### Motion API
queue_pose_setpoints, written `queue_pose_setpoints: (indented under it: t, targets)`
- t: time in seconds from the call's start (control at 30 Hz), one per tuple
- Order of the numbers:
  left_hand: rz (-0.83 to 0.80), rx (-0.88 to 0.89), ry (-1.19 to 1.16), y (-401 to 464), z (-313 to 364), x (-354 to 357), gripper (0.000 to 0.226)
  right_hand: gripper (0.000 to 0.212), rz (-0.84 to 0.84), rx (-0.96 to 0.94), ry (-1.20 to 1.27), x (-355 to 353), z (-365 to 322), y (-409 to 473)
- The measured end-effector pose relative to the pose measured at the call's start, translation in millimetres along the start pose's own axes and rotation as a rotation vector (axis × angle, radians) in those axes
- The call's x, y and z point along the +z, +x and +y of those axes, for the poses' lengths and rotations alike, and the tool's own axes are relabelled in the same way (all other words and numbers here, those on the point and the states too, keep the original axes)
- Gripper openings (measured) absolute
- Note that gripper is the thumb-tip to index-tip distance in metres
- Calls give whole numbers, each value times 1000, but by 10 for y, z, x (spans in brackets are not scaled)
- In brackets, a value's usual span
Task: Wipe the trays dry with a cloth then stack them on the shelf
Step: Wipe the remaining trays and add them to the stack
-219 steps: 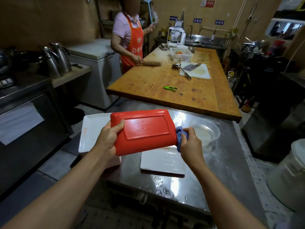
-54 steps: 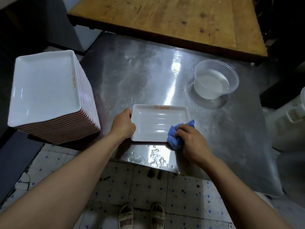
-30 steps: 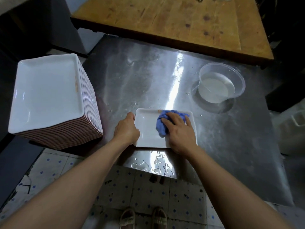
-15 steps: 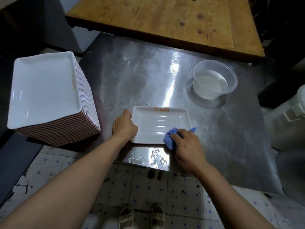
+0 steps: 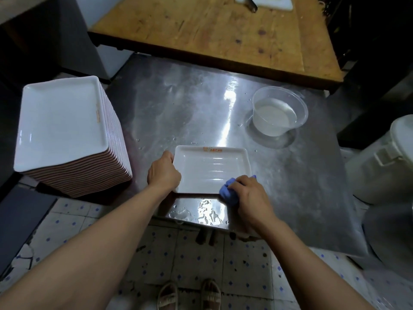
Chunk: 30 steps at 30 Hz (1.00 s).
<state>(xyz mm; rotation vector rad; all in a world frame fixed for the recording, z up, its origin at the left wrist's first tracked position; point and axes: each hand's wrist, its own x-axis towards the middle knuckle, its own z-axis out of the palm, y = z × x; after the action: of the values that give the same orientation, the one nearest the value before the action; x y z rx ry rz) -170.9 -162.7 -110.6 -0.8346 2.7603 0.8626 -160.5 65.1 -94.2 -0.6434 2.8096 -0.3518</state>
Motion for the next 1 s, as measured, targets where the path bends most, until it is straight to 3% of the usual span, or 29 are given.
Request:
queue_pose_setpoints:
  t: [0.13, 0.27, 0.43, 0.7, 0.83, 1.0]
  targets:
    - [26, -17, 79, -97, 42, -59, 32, 21, 218, 204, 548, -140, -41, -73]
    - [116, 248, 85, -360, 120, -31, 37, 37, 294, 268, 506, -274, 99, -152]
    - [-5, 504, 199, -597, 305, 166, 31, 33, 314, 338, 588, -352, 253, -263]
    - [8, 622, 421, -612, 453, 395, 11, 24, 340, 422, 661, -362, 422, -375]
    - [129, 656, 275, -633, 504, 260, 2, 19, 366, 460, 671, -411, 427, -357]
    - [218, 650, 163, -508, 670, -91, 6, 20, 441, 450, 743, -584, 270, -322]
